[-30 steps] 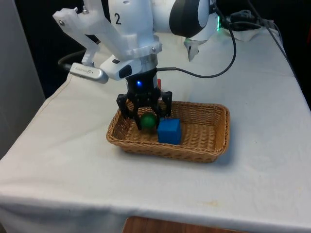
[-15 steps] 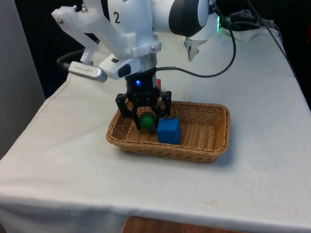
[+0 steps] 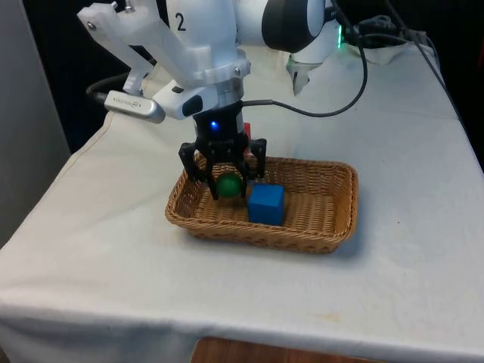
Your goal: Place all non-red objects into the basket.
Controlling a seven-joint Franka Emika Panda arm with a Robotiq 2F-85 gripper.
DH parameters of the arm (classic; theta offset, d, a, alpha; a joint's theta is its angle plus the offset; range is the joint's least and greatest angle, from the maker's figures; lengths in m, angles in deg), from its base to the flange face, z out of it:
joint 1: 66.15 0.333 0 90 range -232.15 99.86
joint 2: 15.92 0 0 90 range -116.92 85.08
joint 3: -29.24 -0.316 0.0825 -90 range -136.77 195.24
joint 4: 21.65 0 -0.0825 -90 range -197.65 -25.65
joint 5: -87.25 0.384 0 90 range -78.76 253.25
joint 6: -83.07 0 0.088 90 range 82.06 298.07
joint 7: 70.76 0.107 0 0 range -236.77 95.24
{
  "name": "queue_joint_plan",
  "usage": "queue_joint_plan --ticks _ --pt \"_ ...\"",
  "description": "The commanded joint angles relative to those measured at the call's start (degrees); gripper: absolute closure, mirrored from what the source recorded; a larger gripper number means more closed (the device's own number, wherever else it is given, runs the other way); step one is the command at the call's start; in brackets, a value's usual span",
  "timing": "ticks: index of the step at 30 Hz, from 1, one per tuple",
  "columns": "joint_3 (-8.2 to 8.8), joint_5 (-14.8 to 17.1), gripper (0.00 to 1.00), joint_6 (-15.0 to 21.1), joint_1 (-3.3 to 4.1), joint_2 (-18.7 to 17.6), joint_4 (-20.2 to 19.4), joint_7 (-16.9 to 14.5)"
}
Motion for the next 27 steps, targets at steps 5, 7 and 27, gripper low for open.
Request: queue_joint_plan --ticks 5,7,27 --pt "-0.06 0.00 0.89 0.00 0.11 0.06 -0.06 0.11" --pt "-0.06 0.06 0.70 0.00 0.11 0.06 -0.06 0.11" --pt "0.52 -0.63 0.00 -1.95 0.86 3.61 -1.60 0.40"
